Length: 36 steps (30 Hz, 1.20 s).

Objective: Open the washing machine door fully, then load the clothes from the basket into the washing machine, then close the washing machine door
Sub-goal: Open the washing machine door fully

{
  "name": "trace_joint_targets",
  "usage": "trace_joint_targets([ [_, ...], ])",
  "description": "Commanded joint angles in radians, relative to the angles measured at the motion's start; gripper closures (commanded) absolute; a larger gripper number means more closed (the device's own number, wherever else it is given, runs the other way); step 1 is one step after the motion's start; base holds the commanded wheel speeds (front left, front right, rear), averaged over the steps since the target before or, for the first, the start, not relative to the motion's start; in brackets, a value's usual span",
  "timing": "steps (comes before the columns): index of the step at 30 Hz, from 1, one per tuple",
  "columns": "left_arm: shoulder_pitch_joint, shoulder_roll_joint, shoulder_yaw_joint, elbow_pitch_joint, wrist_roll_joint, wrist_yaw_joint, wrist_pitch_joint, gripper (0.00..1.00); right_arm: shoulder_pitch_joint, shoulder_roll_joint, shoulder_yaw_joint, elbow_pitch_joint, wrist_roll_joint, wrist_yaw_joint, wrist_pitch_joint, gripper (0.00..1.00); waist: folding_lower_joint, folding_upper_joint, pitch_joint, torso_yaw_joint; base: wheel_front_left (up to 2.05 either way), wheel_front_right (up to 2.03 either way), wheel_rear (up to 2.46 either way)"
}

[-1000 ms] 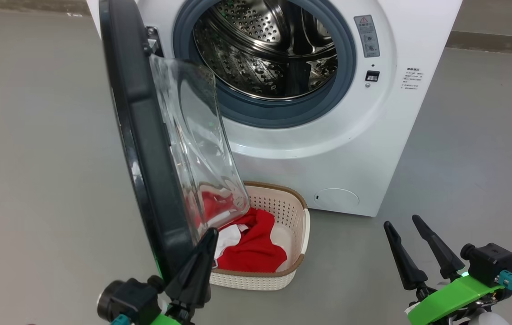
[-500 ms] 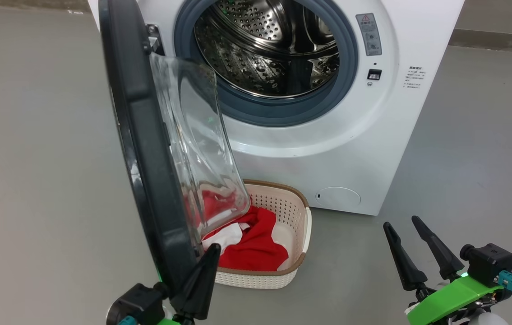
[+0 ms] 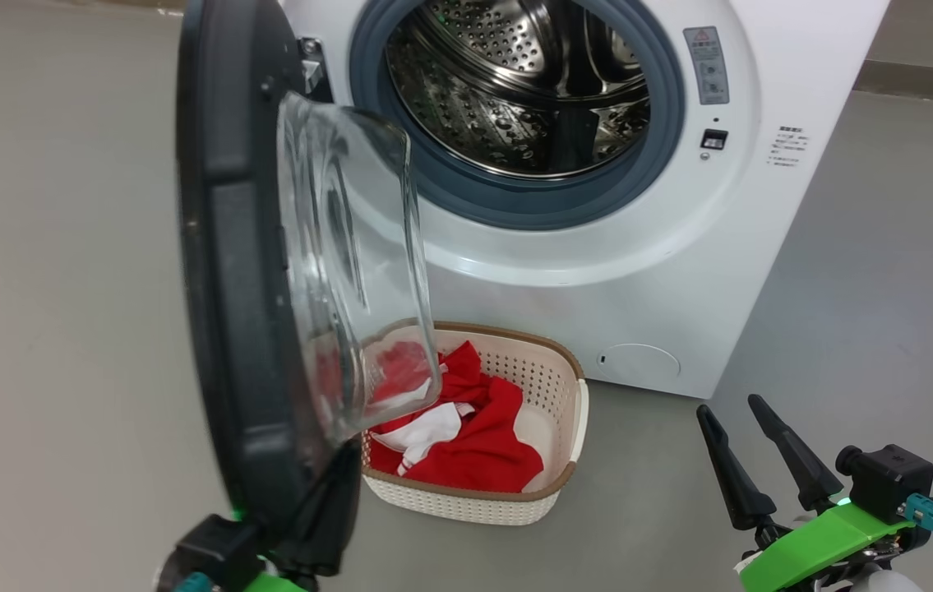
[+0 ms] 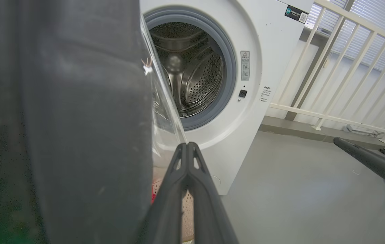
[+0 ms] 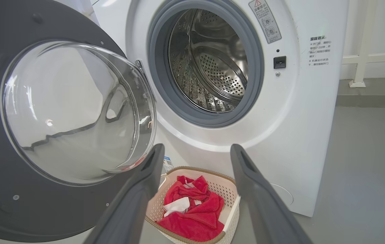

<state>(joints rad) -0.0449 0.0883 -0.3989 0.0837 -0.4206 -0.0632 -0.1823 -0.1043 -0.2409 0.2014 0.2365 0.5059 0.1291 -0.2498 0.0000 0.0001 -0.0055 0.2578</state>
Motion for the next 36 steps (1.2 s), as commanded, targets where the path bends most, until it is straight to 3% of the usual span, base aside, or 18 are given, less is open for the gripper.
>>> trace_joint_targets([
  [1, -0.026, 0.032, 0.068, -0.021, -0.013, 0.027, -0.013, 1.00, -0.029, -0.005, 0.013, -0.022, 0.009, 0.002, -0.012, 0.00, 0.0000, -0.0001, 0.000, 0.009, 0.00, 0.00, 0.00],
  [20, -0.021, 0.112, 0.158, -0.067, -0.039, 0.088, 0.031, 1.00, -0.033, 0.002, 0.007, -0.025, 0.007, 0.002, -0.012, 0.00, 0.0000, -0.0001, 0.015, 0.077, 0.00, 0.00, 0.00],
  [36, -0.075, 0.172, 0.213, -0.002, -0.076, 0.090, 0.072, 1.00, -0.044, 0.002, 0.001, -0.027, 0.007, 0.002, -0.012, 0.00, 0.0000, -0.0001, 0.041, 0.114, 0.00, 0.00, 0.00],
])
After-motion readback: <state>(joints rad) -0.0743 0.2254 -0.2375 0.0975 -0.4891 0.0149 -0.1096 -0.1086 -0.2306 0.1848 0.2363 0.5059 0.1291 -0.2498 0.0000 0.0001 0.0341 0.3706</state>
